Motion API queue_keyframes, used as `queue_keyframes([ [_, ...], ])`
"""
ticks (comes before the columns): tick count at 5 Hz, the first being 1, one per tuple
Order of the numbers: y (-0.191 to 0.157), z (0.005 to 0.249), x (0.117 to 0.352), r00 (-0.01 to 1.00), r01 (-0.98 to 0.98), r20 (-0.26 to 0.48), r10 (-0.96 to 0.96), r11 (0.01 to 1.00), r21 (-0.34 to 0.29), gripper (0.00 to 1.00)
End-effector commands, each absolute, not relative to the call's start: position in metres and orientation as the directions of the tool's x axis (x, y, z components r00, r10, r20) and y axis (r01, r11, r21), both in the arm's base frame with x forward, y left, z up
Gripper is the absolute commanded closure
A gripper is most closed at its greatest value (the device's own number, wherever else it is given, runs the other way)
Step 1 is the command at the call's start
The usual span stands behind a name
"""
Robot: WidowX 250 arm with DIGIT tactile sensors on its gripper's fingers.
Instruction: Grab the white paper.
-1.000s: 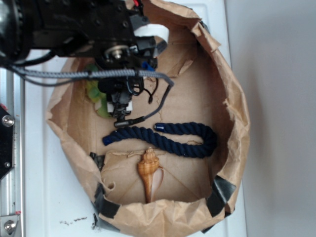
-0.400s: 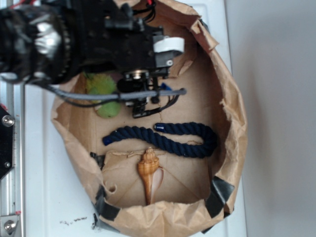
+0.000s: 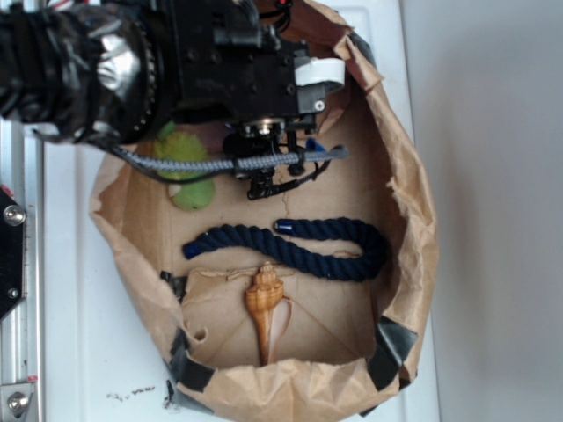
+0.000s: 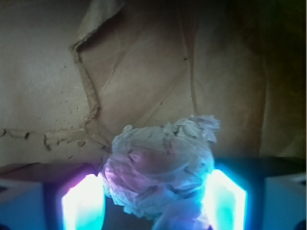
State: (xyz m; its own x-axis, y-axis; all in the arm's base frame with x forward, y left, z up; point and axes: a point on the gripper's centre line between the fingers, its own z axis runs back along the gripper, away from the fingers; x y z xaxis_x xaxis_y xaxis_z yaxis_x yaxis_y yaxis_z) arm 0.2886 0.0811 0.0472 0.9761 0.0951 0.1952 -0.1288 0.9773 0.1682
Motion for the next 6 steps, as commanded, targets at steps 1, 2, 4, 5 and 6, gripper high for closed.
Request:
queue_keyframes([
  [1,0.082,0.063,0.292,0.96,-0.128,0.268,0.081,0.978,0.163,1.0],
  [2,0.084,0.062,0.293,0.958,-0.136,0.272,0.088,0.977,0.162,1.0],
  [4,0.078,0.08,0.29,0.955,-0.134,0.28,0.094,0.982,0.13,1.0],
  [5,0.069,0.116,0.279,0.962,-0.102,0.26,0.084,0.993,0.055,1.0],
  [6,0.063,0.153,0.271,0.965,-0.095,0.245,0.097,0.995,-0.017,1.0],
])
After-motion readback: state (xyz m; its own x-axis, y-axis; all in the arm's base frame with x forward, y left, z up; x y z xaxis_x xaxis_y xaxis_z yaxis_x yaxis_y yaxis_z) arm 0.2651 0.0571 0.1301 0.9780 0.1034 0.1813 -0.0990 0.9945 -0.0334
